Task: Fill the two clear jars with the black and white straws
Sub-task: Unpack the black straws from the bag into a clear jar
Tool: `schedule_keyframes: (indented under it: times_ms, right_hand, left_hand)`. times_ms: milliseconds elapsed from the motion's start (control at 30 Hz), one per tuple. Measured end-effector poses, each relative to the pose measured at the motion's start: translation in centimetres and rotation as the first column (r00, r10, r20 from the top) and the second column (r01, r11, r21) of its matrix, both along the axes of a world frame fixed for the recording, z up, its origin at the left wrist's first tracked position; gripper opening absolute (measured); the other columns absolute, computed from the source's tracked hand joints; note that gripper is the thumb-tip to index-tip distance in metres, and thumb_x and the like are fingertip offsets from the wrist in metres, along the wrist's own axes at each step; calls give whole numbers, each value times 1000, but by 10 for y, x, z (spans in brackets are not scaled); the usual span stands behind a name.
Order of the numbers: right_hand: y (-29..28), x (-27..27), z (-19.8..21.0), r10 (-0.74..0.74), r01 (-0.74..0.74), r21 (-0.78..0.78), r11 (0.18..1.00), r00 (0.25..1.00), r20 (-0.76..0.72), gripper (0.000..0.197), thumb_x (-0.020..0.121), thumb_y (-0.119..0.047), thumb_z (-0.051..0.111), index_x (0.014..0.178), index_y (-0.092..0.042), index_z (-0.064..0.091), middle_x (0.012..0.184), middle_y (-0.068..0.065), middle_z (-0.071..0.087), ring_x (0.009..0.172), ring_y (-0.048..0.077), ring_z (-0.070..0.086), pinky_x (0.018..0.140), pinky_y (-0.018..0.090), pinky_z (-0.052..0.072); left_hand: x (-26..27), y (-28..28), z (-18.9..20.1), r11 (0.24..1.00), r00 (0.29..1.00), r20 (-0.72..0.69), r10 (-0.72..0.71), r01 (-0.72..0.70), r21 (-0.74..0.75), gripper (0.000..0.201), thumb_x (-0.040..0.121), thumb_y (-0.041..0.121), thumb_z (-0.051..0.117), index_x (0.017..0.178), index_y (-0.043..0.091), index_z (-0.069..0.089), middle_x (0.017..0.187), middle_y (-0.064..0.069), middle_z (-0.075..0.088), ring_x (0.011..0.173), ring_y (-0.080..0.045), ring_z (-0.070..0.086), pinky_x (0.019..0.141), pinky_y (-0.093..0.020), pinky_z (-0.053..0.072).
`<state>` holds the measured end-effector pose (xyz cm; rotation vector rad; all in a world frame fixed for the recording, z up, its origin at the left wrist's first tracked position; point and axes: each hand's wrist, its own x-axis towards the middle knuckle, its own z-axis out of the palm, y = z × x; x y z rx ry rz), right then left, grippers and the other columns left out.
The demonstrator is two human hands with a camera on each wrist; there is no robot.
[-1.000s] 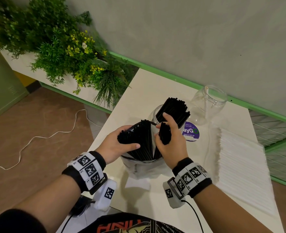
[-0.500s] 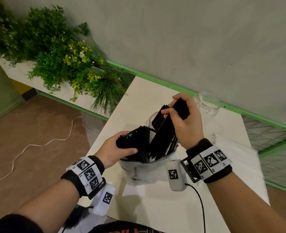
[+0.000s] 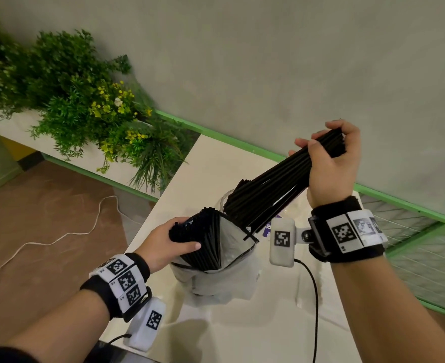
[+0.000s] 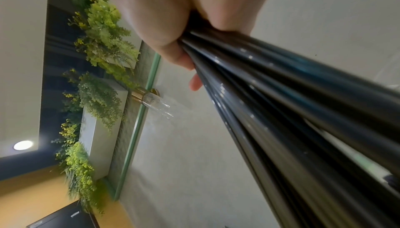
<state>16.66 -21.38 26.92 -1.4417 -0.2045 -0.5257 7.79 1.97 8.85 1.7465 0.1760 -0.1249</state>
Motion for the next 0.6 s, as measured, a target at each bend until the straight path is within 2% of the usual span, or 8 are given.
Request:
schedule_keyframes:
  times_ms: [233, 333, 467, 600]
  right_hand:
    - [7, 14, 6, -103, 101, 26, 995, 990, 91, 32, 86, 10, 43, 107, -13, 46, 92, 10, 49, 82, 29, 67, 75, 56, 56]
    - [7, 19, -5, -133, 134, -11, 991, 987, 85, 32, 87, 9, 43, 107, -16, 47, 91, 7, 50, 82, 27, 67, 75, 55, 56]
    - [10, 19, -32, -126, 133, -118, 984, 990, 69, 37, 88, 7, 45, 103, -26, 48, 91, 1, 51, 84, 27, 67, 79, 55, 54]
    - [20, 13, -61, -86, 97, -198, 976, 994, 60, 39, 90, 7, 46, 102, -30, 47, 95, 2, 52, 88, 26, 67, 85, 44, 54]
  left_hand:
    - [-1, 1, 4, 1000, 1000, 11, -13, 13, 23, 46, 72, 8, 80, 102, 34, 57, 102, 13, 63, 80, 19, 57, 68, 1, 40]
    - [-3, 3, 4, 1000, 1000, 3, -18, 18, 19, 47, 73, 8, 79, 109, 28, 58, 103, 12, 63, 80, 19, 57, 68, 1, 40]
    - [-6, 3, 6, 1000, 1000, 4, -15, 15, 2, 48, 74, 7, 79, 113, 24, 57, 104, 10, 64, 81, 19, 58, 69, 0, 41]
    - [-8, 3, 6, 1000, 1000, -1, -15, 15, 8, 47, 74, 10, 79, 111, 28, 58, 104, 12, 64, 84, 16, 58, 70, -1, 42]
